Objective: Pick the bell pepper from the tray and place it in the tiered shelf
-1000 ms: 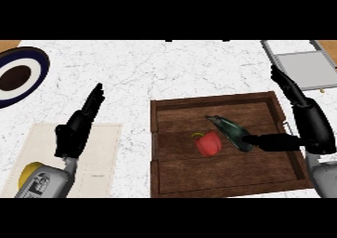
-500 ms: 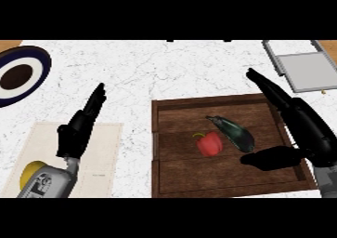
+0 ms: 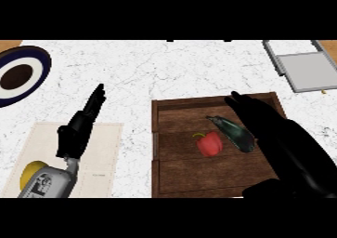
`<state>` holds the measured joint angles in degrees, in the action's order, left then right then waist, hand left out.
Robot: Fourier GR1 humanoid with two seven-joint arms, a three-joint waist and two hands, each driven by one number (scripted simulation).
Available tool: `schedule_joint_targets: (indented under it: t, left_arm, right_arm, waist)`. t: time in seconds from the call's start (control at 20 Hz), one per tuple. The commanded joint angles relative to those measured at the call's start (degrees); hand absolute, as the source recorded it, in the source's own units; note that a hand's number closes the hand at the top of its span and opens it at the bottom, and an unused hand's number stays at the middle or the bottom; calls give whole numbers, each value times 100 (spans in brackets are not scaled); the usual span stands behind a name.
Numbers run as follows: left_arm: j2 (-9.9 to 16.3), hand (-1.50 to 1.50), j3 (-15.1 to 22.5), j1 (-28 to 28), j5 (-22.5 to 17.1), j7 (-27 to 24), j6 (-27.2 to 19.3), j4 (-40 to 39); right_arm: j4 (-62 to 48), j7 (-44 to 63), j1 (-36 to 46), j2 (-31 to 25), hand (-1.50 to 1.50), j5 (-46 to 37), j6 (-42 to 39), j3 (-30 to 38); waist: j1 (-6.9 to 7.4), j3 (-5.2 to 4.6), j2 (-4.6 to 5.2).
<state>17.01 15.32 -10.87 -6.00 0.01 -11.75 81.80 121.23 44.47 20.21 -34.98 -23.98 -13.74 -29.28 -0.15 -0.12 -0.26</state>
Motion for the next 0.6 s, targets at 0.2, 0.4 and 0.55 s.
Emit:
schedule_joint_targets:
  t: [0.2, 0.4, 0.55]
  left_arm:
    - [-274, 0, -55, 218, 360, -249, 141, -110]
    - [-363, 0, -304, -160, 378, 109, 196, -124]
    - [-274, 0, -541, -88, 331, -140, 422, -230]
  right_arm:
    - [317, 1236, 460, 1161, -150, -565, -930, -275]
    - [243, 865, -214, 1381, -150, -1680, -519, -913]
    - [264, 1170, -47, 1761, -150, -1887, -820, -978]
  waist:
    - [23, 9, 21]
    - [-2, 12, 21]
    - [3, 10, 22]
